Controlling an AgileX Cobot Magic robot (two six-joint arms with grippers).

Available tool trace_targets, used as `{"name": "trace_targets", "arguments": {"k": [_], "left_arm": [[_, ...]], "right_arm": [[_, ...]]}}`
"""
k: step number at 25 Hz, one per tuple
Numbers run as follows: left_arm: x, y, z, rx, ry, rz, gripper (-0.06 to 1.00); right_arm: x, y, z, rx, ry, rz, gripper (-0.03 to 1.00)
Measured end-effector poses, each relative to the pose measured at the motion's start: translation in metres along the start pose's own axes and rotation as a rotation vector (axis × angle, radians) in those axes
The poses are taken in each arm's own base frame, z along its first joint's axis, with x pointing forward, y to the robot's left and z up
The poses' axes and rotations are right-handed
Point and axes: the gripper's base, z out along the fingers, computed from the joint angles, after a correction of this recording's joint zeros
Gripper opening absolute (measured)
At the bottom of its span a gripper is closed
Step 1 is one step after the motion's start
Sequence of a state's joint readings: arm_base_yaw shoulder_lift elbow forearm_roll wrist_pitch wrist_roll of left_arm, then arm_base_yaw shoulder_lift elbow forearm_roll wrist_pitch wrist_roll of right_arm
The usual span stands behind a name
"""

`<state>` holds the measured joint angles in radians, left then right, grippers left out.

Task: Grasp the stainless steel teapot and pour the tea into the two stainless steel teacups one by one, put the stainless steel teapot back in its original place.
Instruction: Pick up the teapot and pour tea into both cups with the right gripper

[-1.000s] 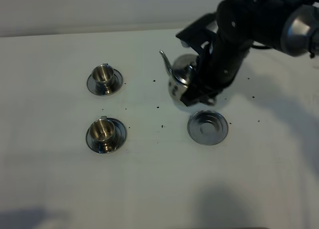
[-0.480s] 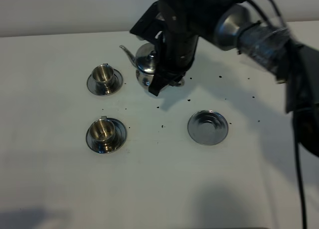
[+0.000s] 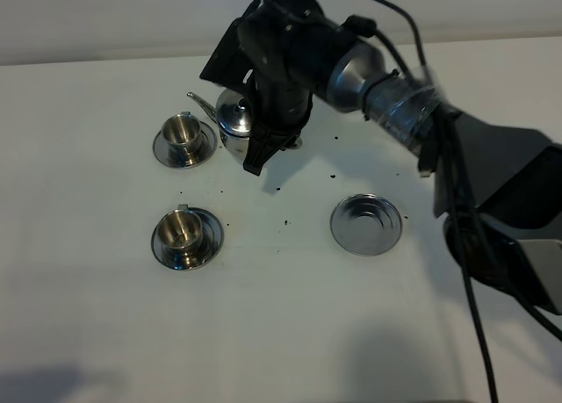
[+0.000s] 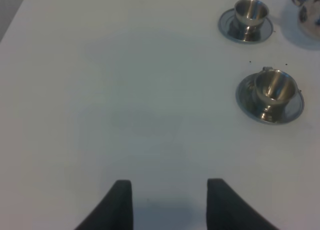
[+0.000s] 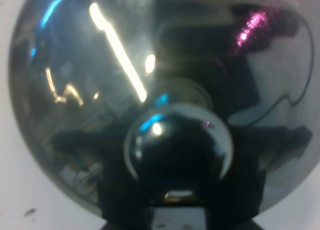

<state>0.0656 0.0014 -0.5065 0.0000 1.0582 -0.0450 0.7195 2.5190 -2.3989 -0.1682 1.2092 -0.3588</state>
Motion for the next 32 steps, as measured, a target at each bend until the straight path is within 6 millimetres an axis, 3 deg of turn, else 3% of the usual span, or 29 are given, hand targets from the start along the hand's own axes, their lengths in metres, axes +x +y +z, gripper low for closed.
{"name": "trace_targets", "arguments": {"k": [15,22,32], "left_arm": [[0.0,0.0,0.0,0.0,0.0,0.0,0.38],[0.0,0.0,0.0,0.0,0.0,0.0,0.38],[0.0,0.0,0.0,0.0,0.0,0.0,0.38]], "right_arm": [[-0.01,-0.002,0.008,0.162,-0.027,-0.14,0.18],[-0.017,0.012,0.009,0.221,-0.013,-0.223,0.18],[-0.017,0.019,0.025,0.291,0.039,-0.315,0.18]]}}
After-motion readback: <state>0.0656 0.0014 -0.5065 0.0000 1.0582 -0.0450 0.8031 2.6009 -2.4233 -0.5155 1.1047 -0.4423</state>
